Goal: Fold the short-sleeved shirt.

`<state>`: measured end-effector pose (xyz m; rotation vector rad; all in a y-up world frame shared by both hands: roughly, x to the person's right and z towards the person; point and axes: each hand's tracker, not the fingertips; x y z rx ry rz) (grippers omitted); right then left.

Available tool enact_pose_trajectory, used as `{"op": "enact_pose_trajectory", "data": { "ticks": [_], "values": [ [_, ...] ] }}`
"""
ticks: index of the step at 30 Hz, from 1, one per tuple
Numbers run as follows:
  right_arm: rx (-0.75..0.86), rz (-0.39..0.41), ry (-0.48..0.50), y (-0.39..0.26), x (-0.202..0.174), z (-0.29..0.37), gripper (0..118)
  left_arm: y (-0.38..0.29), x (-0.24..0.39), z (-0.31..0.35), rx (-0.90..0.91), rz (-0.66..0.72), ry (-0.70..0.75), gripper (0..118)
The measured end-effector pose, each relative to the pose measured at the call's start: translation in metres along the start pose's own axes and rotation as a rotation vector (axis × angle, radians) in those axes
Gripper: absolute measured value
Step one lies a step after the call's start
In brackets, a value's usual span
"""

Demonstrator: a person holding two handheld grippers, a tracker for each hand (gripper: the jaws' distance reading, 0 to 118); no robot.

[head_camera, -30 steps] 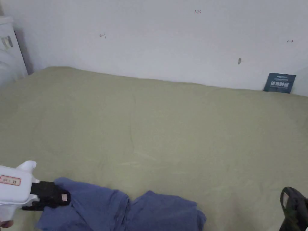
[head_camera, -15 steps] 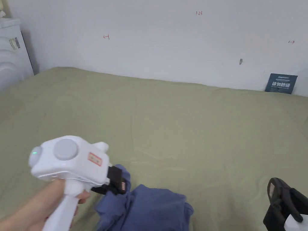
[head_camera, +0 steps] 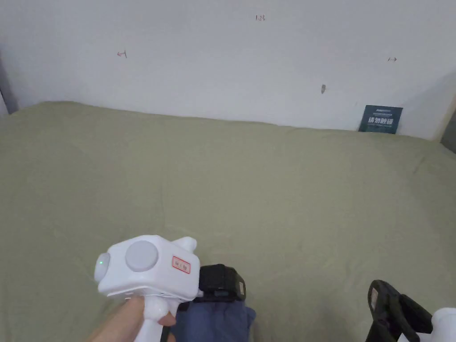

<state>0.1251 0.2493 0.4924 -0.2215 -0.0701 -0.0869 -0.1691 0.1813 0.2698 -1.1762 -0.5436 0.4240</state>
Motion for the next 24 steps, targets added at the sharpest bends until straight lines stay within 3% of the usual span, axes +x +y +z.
{"op": "enact_pose_trajectory", "data": {
  "ticks": [1,3,6,11,16,18,21,24],
  "values": [
    [-0.007,-0.003,0.000,-0.001,0.000,-0.002,0,-0.002,-0.009,0.013,0.038,-0.002,-0.054,90],
    [-0.026,-0.008,0.004,-0.005,-0.001,-0.006,0,-0.005,-0.017,0.031,0.060,-0.013,-0.106,0],
    [-0.060,-0.020,0.018,-0.011,-0.006,-0.013,0,-0.013,-0.030,0.025,0.061,-0.012,-0.109,0],
    [-0.125,-0.016,0.035,-0.022,-0.014,-0.020,0,-0.044,-0.039,-0.039,-0.079,0.031,-0.330,0],
    [-0.205,-0.009,0.048,-0.032,-0.016,-0.032,0,-0.063,-0.053,-0.096,-0.145,-0.012,-0.147,0],
    [-0.232,0.000,0.066,-0.035,-0.017,-0.038,0,-0.058,-0.054,-0.086,-0.139,0.061,-0.256,0],
    [-0.271,0.003,0.104,-0.039,-0.024,-0.050,0,-0.047,-0.051,-0.050,-0.070,-0.048,-0.212,0],
    [-0.337,-0.056,0.220,-0.043,-0.035,-0.073,0,-0.036,-0.067,-0.003,-0.007,-0.012,-0.253,0]
  ]
}}
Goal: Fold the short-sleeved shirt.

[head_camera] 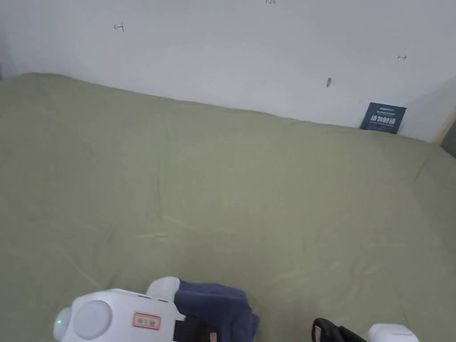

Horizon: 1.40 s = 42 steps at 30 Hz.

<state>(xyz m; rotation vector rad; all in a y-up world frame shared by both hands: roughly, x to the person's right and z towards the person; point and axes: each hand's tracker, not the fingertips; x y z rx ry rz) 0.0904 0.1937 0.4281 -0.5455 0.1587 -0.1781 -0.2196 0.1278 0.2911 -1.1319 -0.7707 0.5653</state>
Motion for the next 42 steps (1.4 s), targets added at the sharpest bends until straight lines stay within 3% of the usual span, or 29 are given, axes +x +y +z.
{"op": "enact_pose_trajectory", "data": {
  "ticks": [4,8,12,14,18,19,20,21,22,23,25,30,31,32,33,34,37,40,42],
  "values": [
    [-0.123,-0.088,0.218,0.003,-0.009,-0.046,0,0.010,-0.017,0.058,0.089,-0.012,0.080,0],
    [-0.298,-0.282,0.490,-0.005,-0.007,-0.110,0,0.017,-0.051,0.093,0.130,0.041,0.157,0],
    [-0.467,-0.498,0.650,-0.031,0.009,-0.173,0,0.022,-0.076,0.100,0.117,0.061,0.187,0],
    [-0.524,-0.567,0.647,-0.048,0.022,-0.198,0,0.025,-0.086,0.096,0.093,0.077,0.168,0],
    [-0.574,-0.904,0.848,-0.091,0.066,-0.232,0,0.028,-0.103,0.080,0.062,0.143,0.107,0],
    [-0.552,-0.927,0.872,-0.092,0.070,-0.232,0,0.029,-0.109,0.077,0.053,0.140,0.092,7],
    [-0.550,-0.925,0.877,-0.091,0.068,-0.226,0,0.030,-0.112,0.071,0.040,0.148,0.059,25],
    [-0.558,-0.902,0.869,-0.091,0.067,-0.226,0,0.031,-0.115,0.064,0.034,0.153,0.016,78],
    [-0.559,-0.890,0.873,-0.090,0.066,-0.226,0,0.031,-0.117,0.056,0.017,0.167,-0.023,114],
    [-0.560,-0.884,0.877,-0.090,0.066,-0.226,0,0.030,-0.122,0.047,0.014,0.192,-0.059,118],
    [-0.561,-0.906,0.889,-0.089,0.063,-0.223,0,0.033,-0.130,0.031,0.015,0.242,-0.082,118],
    [-0.561,-0.924,0.894,-0.089,0.064,-0.224,0,0.035,-0.127,0.003,-0.036,0.210,-0.144,118],
    [-0.562,-0.921,0.888,-0.088,0.063,-0.222,0,0.032,-0.119,0.003,-0.034,0.214,-0.147,112],
    [-0.564,-0.917,0.878,-0.084,0.057,-0.219,0,0.032,-0.117,0.002,-0.043,0.212,-0.152,87],
    [-0.562,-0.917,0.858,-0.081,0.055,-0.215,0,0.032,-0.114,0.004,-0.039,0.182,-0.066,30],
    [-0.560,-0.914,0.843,-0.079,0.053,-0.213,0,0.033,-0.114,0.004,-0.027,0.138,0.044,29],
    [-0.561,-0.855,0.775,-0.070,0.047,-0.208,0,0.033,-0.122,0.008,-0.039,0.201,-0.033,29],
    [-0.542,-0.820,0.758,-0.058,0.040,-0.197,0,0.036,-0.117,0.022,-0.042,0.171,-0.025,29],
    [-0.522,-0.784,0.760,-0.047,0.035,-0.185,0,0.043,-0.129,0.047,-0.007,0.240,-0.086,29]
  ]
}}
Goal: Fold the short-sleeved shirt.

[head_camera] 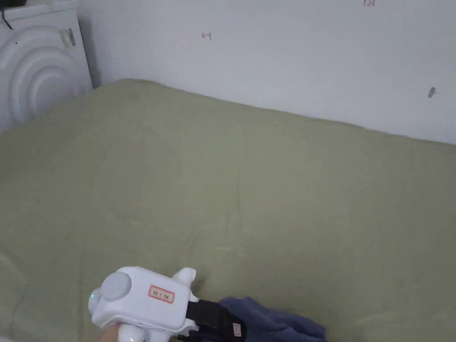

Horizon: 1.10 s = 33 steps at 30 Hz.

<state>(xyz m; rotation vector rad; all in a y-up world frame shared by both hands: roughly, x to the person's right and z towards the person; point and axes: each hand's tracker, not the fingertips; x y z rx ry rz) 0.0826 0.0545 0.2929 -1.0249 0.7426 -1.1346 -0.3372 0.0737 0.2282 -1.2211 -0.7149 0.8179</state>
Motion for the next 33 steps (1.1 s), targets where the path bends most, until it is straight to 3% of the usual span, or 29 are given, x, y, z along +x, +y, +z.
{"op": "enact_pose_trajectory", "data": {
  "ticks": [5,11,17,18,19,21,24,28,31,33],
  "values": [
    [0.038,0.048,0.054,-0.001,-0.026,0.014,0,0.039,0.000,0.112,0.101,-0.067,0.202,29],
    [0.089,0.102,0.054,0.008,-0.039,0.007,0,0.114,-0.057,0.249,0.168,-0.058,0.377,29],
    [0.088,0.135,0.008,0.022,-0.035,-0.011,0,0.157,-0.075,0.281,0.133,-0.072,0.482,29],
    [0.087,0.135,0.003,0.024,-0.033,-0.011,0,0.161,-0.076,0.279,0.129,-0.074,0.492,36],
    [0.085,0.136,-0.001,0.026,-0.030,-0.012,0,0.165,-0.077,0.277,0.130,-0.067,0.498,58],
    [0.084,0.138,-0.023,0.028,-0.030,-0.013,0,0.173,-0.085,0.279,0.147,-0.074,0.543,118],
    [0.088,0.146,-0.036,0.031,-0.032,-0.005,0,0.168,-0.076,0.290,0.226,-0.106,0.570,118],
    [0.096,0.219,-0.046,0.030,-0.055,0.015,0,0.136,-0.028,0.285,0.230,-0.141,0.581,118],
    [0.136,0.302,-0.070,0.030,-0.077,0.039,0,0.097,0.037,0.258,0.275,-0.235,0.592,118],
    [0.189,0.388,-0.126,0.028,-0.100,0.055,0,0.089,0.048,0.250,0.339,-0.295,0.517,114]
  ]
}}
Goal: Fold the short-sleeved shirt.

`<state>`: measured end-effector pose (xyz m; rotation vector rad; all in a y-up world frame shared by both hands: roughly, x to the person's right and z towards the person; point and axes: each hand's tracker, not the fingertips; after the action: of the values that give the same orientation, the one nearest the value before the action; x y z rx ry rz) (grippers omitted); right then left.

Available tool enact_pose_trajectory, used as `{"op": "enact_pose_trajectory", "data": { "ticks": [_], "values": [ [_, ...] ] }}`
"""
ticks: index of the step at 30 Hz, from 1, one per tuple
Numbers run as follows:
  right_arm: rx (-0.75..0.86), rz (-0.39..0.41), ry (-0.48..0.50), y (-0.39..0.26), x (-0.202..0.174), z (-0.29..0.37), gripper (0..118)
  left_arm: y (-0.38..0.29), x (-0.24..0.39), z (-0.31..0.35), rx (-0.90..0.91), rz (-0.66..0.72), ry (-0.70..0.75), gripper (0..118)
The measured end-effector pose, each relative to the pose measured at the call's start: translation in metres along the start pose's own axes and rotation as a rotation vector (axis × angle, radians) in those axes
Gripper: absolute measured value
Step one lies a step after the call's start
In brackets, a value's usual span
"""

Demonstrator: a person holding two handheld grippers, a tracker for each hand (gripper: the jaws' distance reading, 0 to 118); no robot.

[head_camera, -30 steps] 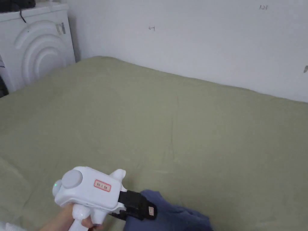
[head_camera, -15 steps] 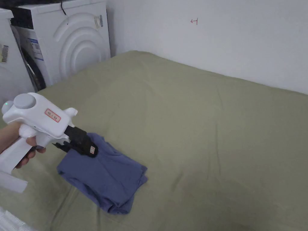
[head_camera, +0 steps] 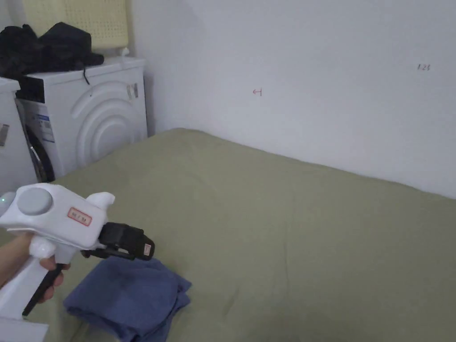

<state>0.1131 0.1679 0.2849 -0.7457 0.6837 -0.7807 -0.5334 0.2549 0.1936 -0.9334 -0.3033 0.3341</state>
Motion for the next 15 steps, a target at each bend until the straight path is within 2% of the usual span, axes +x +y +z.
{"op": "enact_pose_trajectory", "data": {
  "ticks": [1,2,3,4,6,7,8,10,13,15],
  "values": [
    [0.035,0.052,-0.055,0.006,-0.013,0.011,0,-0.008,0.027,0.004,0.052,-0.008,-0.036,100],
    [0.057,0.103,-0.098,0.011,-0.023,0.018,0,-0.014,0.049,0.006,0.103,0.000,-0.054,68],
    [0.093,0.177,-0.149,0.015,-0.037,0.027,0,-0.022,0.079,0.005,0.137,-0.010,-0.064,14],
    [0.126,0.249,-0.199,0.019,-0.051,0.036,0,-0.037,0.123,0.007,0.201,-0.031,-0.044,4],
    [0.189,0.372,-0.310,0.023,-0.077,0.048,0,-0.051,0.177,0.007,0.228,-0.059,-0.114,4],
    [0.261,0.464,-0.395,0.022,-0.094,0.055,0,-0.061,0.211,0.009,0.285,-0.079,-0.130,4],
    [0.305,0.521,-0.451,0.021,-0.104,0.059,0,-0.063,0.212,0.005,0.326,-0.086,-0.120,4],
    [0.409,0.640,-0.622,0.016,-0.130,0.063,0,-0.078,0.261,0.005,0.446,-0.179,-0.039,4],
    [0.556,0.768,-0.786,0.007,-0.157,0.069,0,-0.104,0.326,0.006,0.639,-0.261,0.114,4],
    [0.622,0.818,-0.800,0.001,-0.168,0.077,0,-0.114,0.349,0.006,0.708,-0.292,0.166,4]
  ]
}}
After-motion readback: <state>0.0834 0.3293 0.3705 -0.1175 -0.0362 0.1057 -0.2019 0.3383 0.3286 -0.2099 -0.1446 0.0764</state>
